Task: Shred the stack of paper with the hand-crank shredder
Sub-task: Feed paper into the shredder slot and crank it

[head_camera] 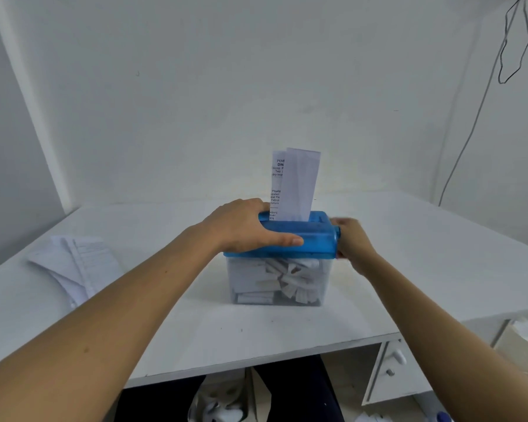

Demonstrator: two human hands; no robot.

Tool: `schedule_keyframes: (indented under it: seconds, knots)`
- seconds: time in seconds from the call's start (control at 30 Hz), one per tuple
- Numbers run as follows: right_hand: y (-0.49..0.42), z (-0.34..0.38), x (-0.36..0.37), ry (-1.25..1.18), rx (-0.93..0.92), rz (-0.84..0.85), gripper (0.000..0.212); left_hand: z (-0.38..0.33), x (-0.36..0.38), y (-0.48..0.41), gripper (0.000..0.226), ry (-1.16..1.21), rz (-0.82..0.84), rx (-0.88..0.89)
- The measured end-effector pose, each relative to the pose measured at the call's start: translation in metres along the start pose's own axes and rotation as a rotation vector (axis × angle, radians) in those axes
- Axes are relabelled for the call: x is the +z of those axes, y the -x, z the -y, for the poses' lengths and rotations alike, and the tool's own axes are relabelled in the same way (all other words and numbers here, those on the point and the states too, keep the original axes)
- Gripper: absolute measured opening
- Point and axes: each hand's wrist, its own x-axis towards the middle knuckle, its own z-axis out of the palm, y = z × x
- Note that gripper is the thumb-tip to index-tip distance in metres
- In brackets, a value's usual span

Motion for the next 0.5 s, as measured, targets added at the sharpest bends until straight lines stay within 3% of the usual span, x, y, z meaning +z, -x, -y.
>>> schedule_keyframes:
  seconds: [0.13, 0.33, 0.5]
  knots:
    - [0.026, -0.02, 0.003, 0.059, 0.108, 0.063, 0.026, -0.002, 0.0, 0.001, 0.096, -0.054, 0.009, -0.03]
    - [0.081, -0.008, -0.026, 0.205, 0.089, 0.234, 0.051, -0.004, -0.003, -0.002, 0.099, -0.018, 0.056, -0.058]
    - [0.103, 0.041, -0.066, -0.159, 0.038, 0.379, 0.042, -0.003, -0.005, -0.006, 0.11, 0.017, 0.084, -0.07]
